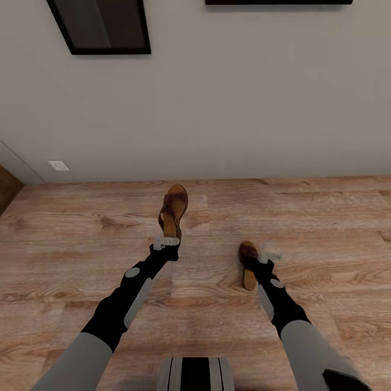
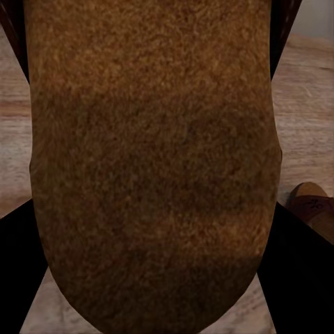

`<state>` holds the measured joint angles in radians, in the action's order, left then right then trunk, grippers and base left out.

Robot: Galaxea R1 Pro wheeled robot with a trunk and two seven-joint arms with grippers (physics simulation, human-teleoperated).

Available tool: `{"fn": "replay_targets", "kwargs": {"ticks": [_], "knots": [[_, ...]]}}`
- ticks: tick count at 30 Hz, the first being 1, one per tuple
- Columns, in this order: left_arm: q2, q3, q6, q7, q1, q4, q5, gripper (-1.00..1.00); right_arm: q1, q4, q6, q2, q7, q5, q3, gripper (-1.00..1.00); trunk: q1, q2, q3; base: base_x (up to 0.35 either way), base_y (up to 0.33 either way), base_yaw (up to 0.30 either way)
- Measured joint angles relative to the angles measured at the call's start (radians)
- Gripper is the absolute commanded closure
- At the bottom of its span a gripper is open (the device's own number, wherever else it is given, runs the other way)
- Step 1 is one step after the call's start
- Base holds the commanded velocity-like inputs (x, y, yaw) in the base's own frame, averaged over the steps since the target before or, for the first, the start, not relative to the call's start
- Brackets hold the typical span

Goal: Pick up the two gym shoes and the two sandals from the corridor floor and place them onto the hallstand (shoe rack) in the corridor, making sure they are on the rack and not on the floor. Arrange them so the two gym shoes are next to each other and the two sandals are next to each other.

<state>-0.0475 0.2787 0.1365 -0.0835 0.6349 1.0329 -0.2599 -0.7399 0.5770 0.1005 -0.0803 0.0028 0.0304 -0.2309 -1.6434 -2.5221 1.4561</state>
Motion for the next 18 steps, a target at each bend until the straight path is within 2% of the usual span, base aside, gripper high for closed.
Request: {"fn": "replay_targets", "kwargs": {"ticks": [2,5,13,18], "knots": [[0.0,0.001,0.0,0.0,0.0,0.0,0.0,1.0,-0.001,-0.099,0.134,0.0,0.0,-0.001,0.001,-1.0,0.0,0.0,0.0,0.0,0.0,0.0],[0.0,0.001,0.0,0.0,0.0,0.0,0.0,1.0,0.0,-0.192,0.255,0.0,-0.003,0.0,0.0,-1.0,0.0,0.0,0.0,0.0,0.0,0.0],[0.0,0.0,0.001,0.0,0.0,0.0,0.0,1.0,-0.001,-0.256,0.266,0.0,-0.004,-0.001,0.0,-1.0,0.0,0.0,0.0,0.0,0.0,0.0],[-0.001,0.0,0.001,0.0,0.0,0.0,0.0,1.0,-0.001,-0.276,0.266,0.0,-0.002,-0.001,-0.001,-1.0,-0.002,-0.001,0.025,0.0,0.0,0.0]]}}
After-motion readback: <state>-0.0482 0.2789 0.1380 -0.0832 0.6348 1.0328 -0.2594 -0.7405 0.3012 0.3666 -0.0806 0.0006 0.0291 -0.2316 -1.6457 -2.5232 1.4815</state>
